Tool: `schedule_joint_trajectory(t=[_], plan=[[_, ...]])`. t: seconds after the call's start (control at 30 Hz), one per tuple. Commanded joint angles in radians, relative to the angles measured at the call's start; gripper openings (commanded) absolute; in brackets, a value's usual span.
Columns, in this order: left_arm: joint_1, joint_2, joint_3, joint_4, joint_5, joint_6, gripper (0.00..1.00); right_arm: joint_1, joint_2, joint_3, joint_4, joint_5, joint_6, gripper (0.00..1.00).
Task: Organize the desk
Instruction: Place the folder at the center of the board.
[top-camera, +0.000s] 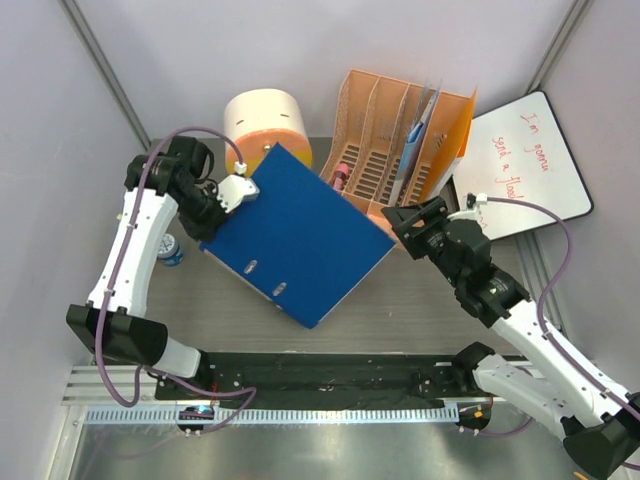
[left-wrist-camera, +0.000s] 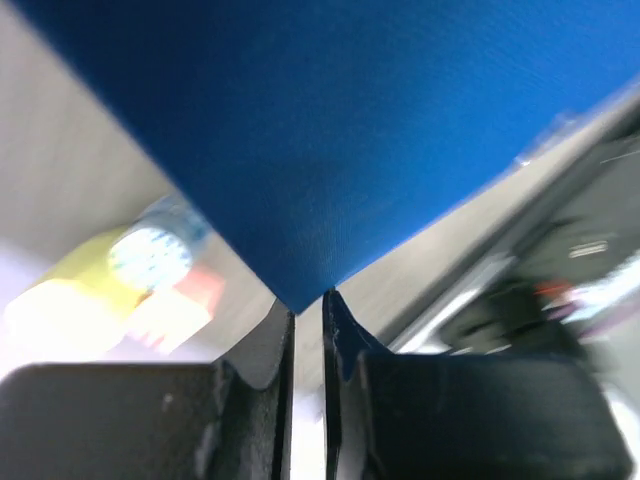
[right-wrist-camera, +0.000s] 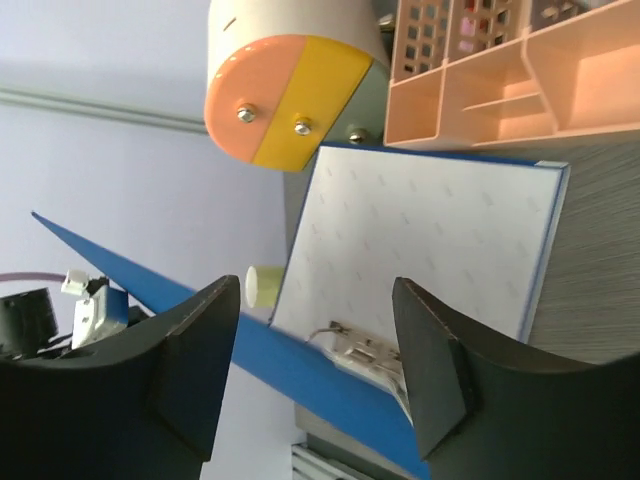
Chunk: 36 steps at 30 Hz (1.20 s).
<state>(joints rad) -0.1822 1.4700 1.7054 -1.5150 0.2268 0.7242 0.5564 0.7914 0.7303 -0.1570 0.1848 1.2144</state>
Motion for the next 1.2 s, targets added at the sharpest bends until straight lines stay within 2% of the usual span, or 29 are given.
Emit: schedule_joint_trajectory(t=[0.0,0.2,0.3,0.4,0.53,0.57,0.6,0.63,0.7,0.73,0.8,0.87,1.03,1.17], plan=[[-0.019,-0.042,0.056,-0.149,-0.378,0.188,0.0,-0.009,-0.006,0.139,-0.17,0.107,-0.119,0.71],[-0.074,-0.086,0.085,-0.148,-0.565,0.286,0.0,-0.009,-0.028,0.193,-0.223,0.116,-0.147,0.75],[-0.123,-0.083,0.17,-0.149,-0.628,0.325,0.0,-0.009,0.012,0.224,-0.199,0.07,-0.151,0.75],[-0.148,-0.077,0.168,-0.149,-0.67,0.317,0.0,-0.006,0.037,0.212,-0.152,0.042,-0.144,0.75],[-0.11,-0.097,0.032,-0.148,-0.482,0.209,0.01,0.01,0.052,0.164,-0.108,-0.027,-0.125,0.78],[-0.085,-0.086,0.02,-0.148,-0.295,0.17,0.02,0.013,0.057,0.138,-0.099,-0.042,-0.11,0.79],[-0.054,-0.073,0.008,-0.146,-0.22,0.129,0.16,0.017,0.065,0.123,-0.081,-0.062,-0.099,0.79],[0.014,-0.03,-0.015,-0.145,-0.126,0.082,0.21,0.019,0.066,0.107,-0.069,-0.077,-0.09,0.8],[0.103,0.015,-0.018,-0.133,0.09,0.054,0.29,0.02,0.069,0.052,-0.012,-0.123,-0.063,0.82],[0.209,0.062,-0.023,-0.12,0.151,0.04,0.31,0.025,0.078,0.034,0.006,-0.136,-0.056,0.81],[0.281,0.12,-0.038,-0.1,0.274,0.035,0.34,0.031,0.089,-0.026,0.063,-0.172,-0.026,0.82],[0.288,0.185,-0.082,-0.062,0.293,0.015,0.35,0.045,0.101,-0.087,0.102,-0.214,0.0,0.84],[0.286,0.217,-0.162,0.076,0.275,-0.022,0.33,0.069,0.138,-0.28,0.399,-0.28,0.12,0.9],[0.288,0.277,-0.17,0.114,0.275,-0.048,0.32,0.083,0.297,-0.345,0.617,-0.337,0.166,0.91]])
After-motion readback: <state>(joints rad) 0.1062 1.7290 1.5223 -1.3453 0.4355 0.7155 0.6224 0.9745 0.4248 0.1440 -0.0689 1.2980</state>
